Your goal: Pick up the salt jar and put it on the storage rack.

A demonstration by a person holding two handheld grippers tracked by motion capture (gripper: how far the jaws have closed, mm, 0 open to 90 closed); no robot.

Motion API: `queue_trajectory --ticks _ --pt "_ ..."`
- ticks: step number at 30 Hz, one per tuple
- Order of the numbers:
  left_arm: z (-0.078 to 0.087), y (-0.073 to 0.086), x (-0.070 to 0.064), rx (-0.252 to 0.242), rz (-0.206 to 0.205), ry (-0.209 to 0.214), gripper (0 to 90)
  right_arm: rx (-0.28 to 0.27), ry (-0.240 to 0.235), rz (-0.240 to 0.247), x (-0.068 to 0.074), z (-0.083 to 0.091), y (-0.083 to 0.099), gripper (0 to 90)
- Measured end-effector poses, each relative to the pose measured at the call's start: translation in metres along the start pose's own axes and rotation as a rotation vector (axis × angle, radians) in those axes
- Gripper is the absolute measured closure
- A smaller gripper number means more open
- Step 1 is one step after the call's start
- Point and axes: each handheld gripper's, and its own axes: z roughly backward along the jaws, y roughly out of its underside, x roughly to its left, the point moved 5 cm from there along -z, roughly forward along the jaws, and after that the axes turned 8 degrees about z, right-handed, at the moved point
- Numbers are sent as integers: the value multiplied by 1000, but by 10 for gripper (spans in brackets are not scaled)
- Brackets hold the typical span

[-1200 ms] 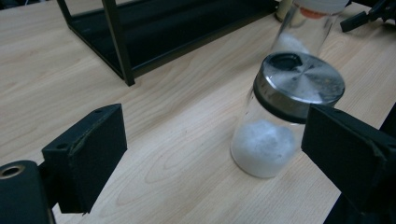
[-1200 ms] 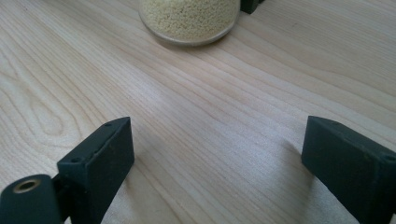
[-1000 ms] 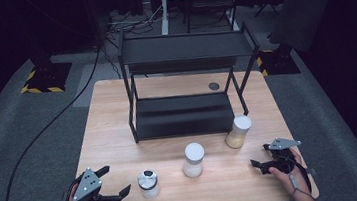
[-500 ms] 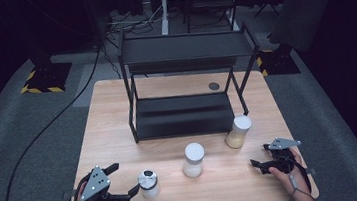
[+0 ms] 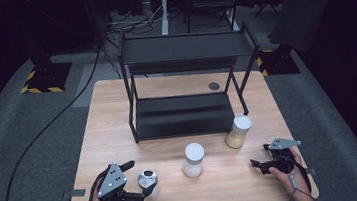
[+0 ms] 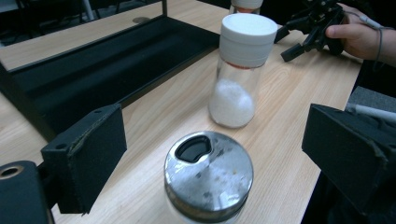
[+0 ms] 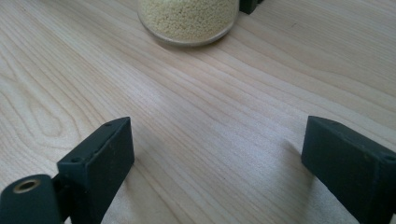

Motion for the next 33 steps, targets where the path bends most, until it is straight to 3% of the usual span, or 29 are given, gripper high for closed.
queue_trajectory --ticks 10,33 --pt "-13 6 4 2 4 19 60 0 0 0 0 0 0 94" --pt "-40 30 13 110 34 -3 74 0 0 0 0 0 0 94"
